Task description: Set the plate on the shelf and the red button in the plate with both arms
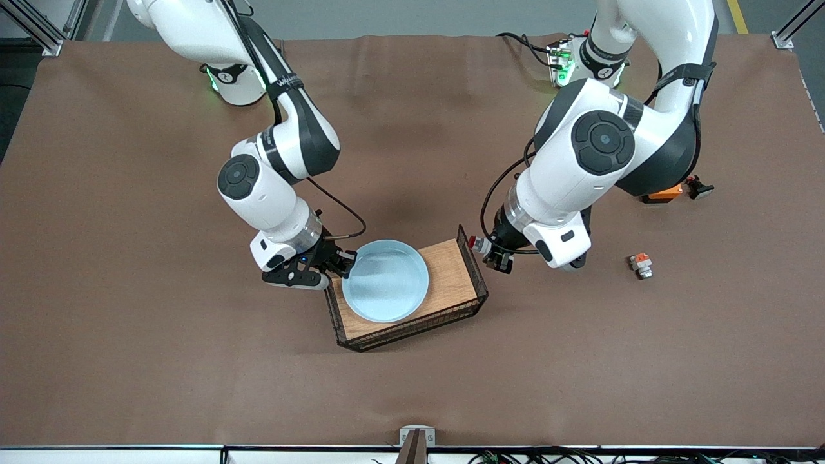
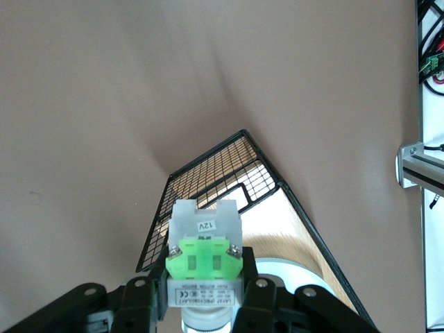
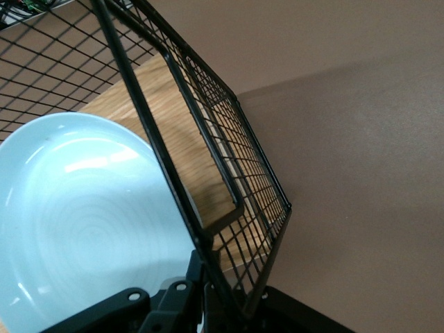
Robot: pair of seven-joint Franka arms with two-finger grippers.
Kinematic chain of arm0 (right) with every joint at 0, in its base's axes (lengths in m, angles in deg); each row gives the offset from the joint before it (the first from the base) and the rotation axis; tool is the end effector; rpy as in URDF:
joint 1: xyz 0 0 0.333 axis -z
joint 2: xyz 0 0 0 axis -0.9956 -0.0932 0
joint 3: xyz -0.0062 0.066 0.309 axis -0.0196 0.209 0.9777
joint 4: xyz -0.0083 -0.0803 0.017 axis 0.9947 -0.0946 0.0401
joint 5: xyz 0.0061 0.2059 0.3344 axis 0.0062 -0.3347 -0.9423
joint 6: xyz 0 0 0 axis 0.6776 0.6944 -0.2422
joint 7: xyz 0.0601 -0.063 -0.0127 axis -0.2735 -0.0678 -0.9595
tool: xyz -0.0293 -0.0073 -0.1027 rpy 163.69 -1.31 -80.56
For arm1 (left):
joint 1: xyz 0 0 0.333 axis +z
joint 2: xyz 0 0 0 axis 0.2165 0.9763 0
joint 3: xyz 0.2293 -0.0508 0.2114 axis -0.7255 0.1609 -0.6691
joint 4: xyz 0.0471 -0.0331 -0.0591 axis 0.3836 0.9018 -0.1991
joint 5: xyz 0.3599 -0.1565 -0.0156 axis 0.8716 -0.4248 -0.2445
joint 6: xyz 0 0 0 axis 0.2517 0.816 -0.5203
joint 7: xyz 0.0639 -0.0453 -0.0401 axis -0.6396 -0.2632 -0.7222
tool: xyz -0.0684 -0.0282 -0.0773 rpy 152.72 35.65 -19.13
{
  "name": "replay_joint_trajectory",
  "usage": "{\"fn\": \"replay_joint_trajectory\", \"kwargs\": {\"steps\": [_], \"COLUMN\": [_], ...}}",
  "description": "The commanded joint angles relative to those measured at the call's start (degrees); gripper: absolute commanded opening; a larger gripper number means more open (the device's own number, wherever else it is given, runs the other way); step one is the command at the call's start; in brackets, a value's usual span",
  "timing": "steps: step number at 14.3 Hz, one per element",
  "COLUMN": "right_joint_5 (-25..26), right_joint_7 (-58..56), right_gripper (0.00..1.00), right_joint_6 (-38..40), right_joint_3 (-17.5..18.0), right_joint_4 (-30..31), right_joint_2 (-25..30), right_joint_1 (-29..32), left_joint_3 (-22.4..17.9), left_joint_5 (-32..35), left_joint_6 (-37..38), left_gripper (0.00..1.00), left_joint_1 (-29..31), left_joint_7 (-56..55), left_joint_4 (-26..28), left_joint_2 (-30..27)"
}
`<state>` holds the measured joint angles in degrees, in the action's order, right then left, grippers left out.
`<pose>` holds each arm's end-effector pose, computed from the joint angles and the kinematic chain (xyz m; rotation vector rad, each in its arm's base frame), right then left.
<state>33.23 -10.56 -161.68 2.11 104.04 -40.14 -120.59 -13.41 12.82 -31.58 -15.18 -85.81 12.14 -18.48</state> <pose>0.6141 0.3296 0.3461 -2.8345 0.2404 -0.2246 0.6226 -0.3615 0.4927 2.3670 1.7917 -0.1325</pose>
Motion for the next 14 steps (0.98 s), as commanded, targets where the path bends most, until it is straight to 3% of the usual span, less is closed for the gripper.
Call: {"fn": "replay_joint_trajectory", "kwargs": {"steps": [1,8,11,14], "right_joint_5": [0.83,0.57,0.57,0.83], "right_joint_7": [0.48,0.65,1.7,1.62], "right_gripper": [0.13,0.33,0.45,0.58], "right_joint_6": [-0.11,1.55,11.81,17.36], "right_joint_3": [-1.46,-1.55,-3.65,-4.01], "right_joint_4": [-1.94,-2.47,-3.61,-3.35], "right_joint_2": [-1.07,-0.29,2.44,5.34], "right_joint_1": [-0.72,-0.01,0.07,0.16], "left_joint_3": [-1.08,-1.26,-1.43,-1.43], "left_joint_5": [0.13,0.13,0.31,0.31], "left_joint_6": [0.41,-1.96,-4.06,-5.56], "left_gripper": [0.0,0.01,0.01,0.01], "left_joint_1": [-0.89,-2.64,-3.96,-4.93], "left_joint_7": [-0.99,-3.62,-5.12,-5.21], "left_joint_4": [-1.81,-1.72,-1.72,-1.72], "left_joint_2": [0.71,1.85,2.73,3.44]}}
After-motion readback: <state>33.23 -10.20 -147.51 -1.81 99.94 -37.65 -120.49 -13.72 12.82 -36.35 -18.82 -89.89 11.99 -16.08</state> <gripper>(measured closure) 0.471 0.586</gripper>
